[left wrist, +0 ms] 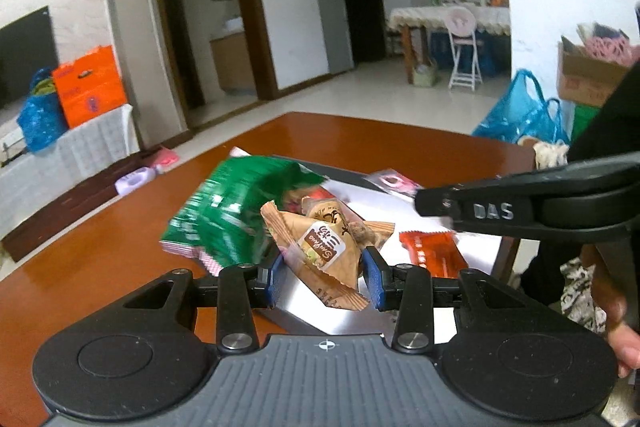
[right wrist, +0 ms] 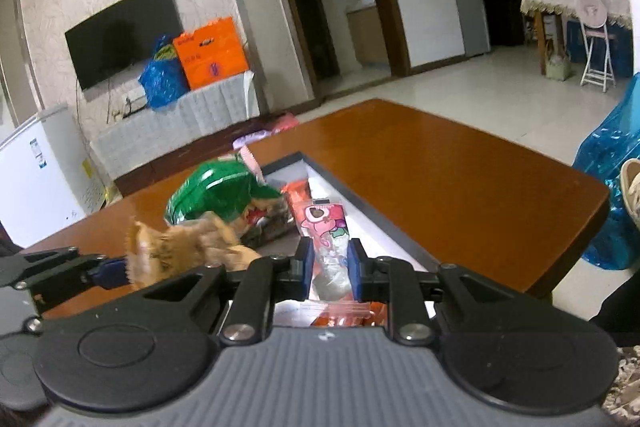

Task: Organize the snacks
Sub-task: 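Carry the peanut packet and clear candy packet over the white box with both tools, then open both tools to release the peanut packet and candy packet into the box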

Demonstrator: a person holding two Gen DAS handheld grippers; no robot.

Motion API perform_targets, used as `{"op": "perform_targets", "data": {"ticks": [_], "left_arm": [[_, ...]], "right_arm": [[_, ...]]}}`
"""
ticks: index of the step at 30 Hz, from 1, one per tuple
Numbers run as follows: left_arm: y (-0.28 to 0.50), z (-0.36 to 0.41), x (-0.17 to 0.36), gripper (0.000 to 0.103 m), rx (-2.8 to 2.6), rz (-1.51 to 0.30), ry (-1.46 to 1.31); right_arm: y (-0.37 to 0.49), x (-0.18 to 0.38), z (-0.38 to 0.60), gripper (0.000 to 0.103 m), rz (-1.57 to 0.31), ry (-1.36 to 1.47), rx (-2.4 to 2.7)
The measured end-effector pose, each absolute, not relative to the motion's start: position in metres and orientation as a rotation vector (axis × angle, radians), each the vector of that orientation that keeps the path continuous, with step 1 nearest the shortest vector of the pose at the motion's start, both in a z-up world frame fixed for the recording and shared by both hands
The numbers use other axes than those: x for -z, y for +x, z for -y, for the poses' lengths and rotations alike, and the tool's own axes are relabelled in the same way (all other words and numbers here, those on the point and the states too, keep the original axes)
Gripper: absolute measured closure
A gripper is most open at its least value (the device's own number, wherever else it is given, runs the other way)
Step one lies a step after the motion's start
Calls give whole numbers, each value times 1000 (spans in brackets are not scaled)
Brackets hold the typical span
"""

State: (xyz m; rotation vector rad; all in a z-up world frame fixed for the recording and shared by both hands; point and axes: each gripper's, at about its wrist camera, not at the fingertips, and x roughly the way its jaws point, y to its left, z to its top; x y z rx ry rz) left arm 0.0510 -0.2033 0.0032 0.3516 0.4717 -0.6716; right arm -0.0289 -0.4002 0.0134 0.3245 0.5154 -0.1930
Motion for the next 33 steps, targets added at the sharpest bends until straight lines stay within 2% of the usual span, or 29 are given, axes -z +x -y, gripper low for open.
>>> {"op": "perform_targets", "data": {"ticks": [8,14,25,27,29,31,32,33], "left_arm": [[65,219,16,62,696,-529,335],[73,224,20,64,687,-539,323],[79,224,23,63,675,-563,324],[78,225,22,59,675,-564,326],[76,225,21,45,672,-557,326],[74,225,19,35,668,-541,322],[74,224,18,32,672,-535,319],[73,224,17,29,676,-533,319]], "right_arm": [[-1,-1,402,84,-567,340,197],[14,7,407,84,-585,356,201],[41,26,401,84,-637,342,191],[43,26,398,82,-636,327,188],[43,27,395,81,-638,314,183],[45,27,393,75,-635,300,175],[45,27,392,65,-630,295,172],[45,26,391,51,-622,295,169]]}}
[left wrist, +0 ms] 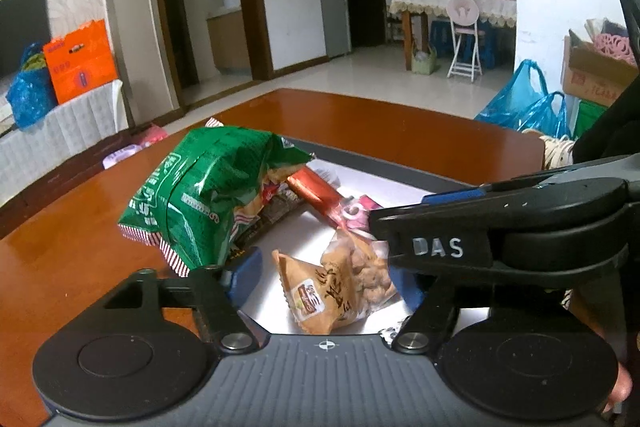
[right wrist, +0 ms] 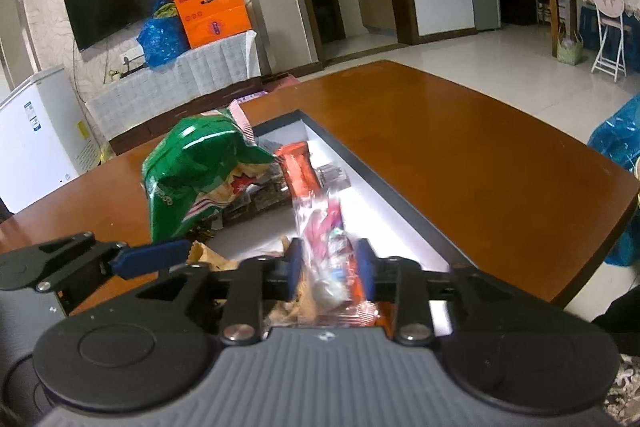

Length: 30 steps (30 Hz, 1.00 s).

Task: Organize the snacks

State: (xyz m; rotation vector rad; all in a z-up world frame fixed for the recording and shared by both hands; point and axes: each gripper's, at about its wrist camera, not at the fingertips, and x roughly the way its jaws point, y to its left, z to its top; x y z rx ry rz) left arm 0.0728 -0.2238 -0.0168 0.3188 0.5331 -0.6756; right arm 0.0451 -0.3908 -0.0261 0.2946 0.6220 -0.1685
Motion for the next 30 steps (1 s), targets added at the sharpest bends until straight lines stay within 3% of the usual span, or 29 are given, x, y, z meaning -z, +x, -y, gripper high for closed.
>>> {"op": "perform_targets", "data": {"ticks": [3,6,21,30], "left_arm": [[71,222,14,14,677,-523,312],[69,220,12,1,656,-505,309],[61,179,-5,0,566,-511,311],[36,134,-13,0,524,-563,268]], "right_arm": [[40,23,392,21,-570,302,172],[38,21,392,13,-525,299,175],[29,18,382,6,-479,276,222],[-14,9,379,5,-506,421,278]]}}
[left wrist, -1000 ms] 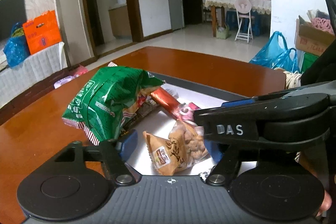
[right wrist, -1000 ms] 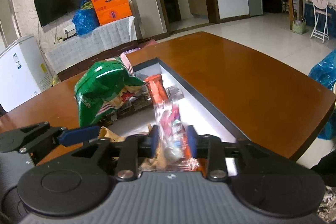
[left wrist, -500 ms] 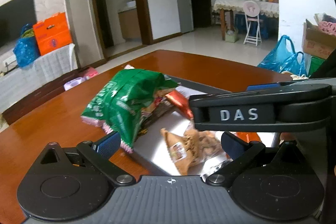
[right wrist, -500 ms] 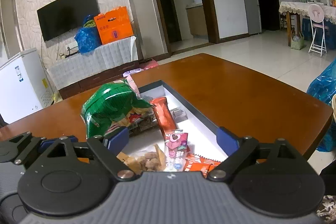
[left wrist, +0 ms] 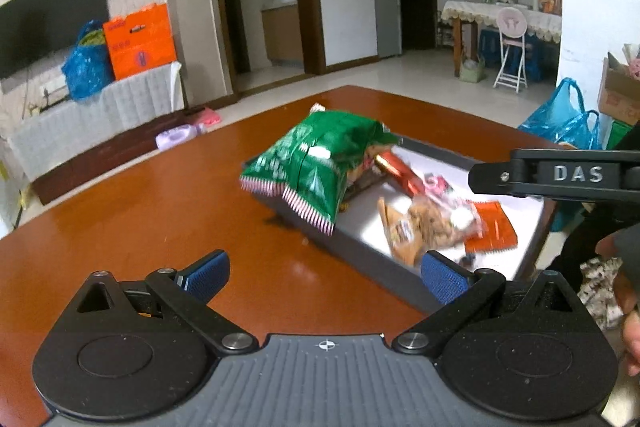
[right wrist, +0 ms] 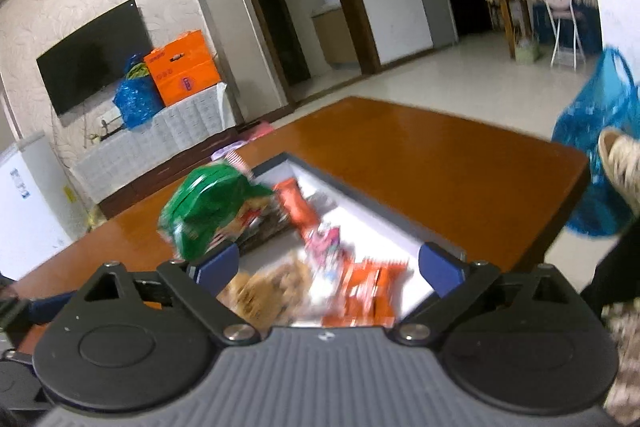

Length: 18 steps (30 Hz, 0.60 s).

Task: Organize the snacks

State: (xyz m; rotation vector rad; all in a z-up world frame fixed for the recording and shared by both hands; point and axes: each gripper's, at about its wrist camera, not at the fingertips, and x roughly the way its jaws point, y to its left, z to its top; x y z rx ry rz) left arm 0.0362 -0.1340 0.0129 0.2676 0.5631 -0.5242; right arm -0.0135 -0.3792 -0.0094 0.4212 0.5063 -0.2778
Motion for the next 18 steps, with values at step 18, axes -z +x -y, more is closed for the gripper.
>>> {"op": "perform_targets", "data": {"ticks": [18], "left_arm": [[-7,110,25,0,514,-643,348]], "right_arm": [[-81,8,312,3,-594,330,271]]}}
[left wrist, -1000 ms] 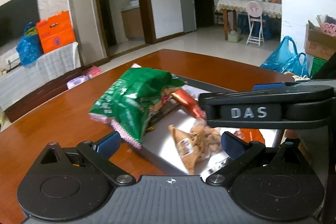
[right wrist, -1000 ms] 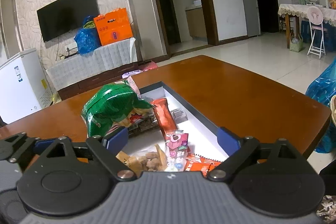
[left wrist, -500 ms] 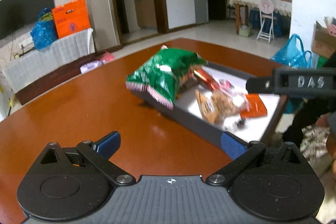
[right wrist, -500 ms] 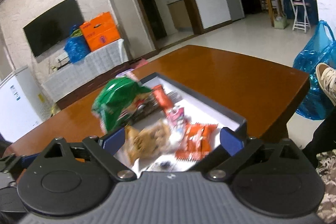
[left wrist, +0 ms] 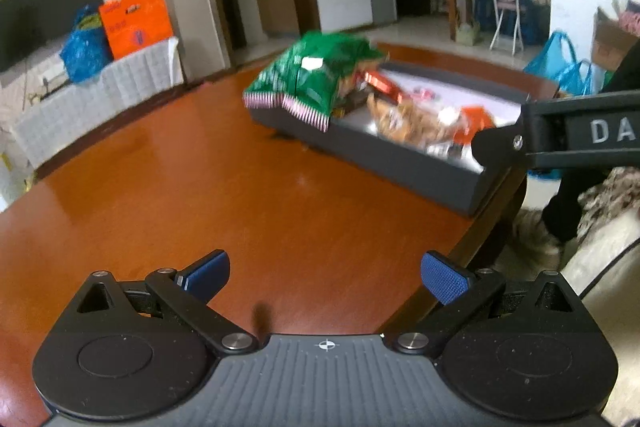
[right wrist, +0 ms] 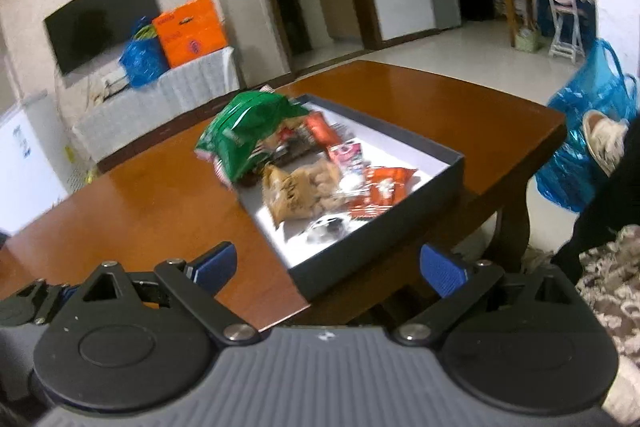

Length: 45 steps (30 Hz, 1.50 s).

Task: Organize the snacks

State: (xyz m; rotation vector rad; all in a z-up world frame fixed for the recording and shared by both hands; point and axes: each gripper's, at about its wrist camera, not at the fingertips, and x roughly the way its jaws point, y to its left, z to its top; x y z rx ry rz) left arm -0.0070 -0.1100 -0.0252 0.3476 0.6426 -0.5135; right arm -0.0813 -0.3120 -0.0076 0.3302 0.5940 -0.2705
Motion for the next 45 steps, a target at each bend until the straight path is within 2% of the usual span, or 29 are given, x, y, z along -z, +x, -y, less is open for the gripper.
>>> {"op": "perform_targets", "data": {"ticks": [45], "left_arm": [[-14,105,25,0,523,-630,381]], "right_arm": [[-69,12,310,3,-624,290,267]]}}
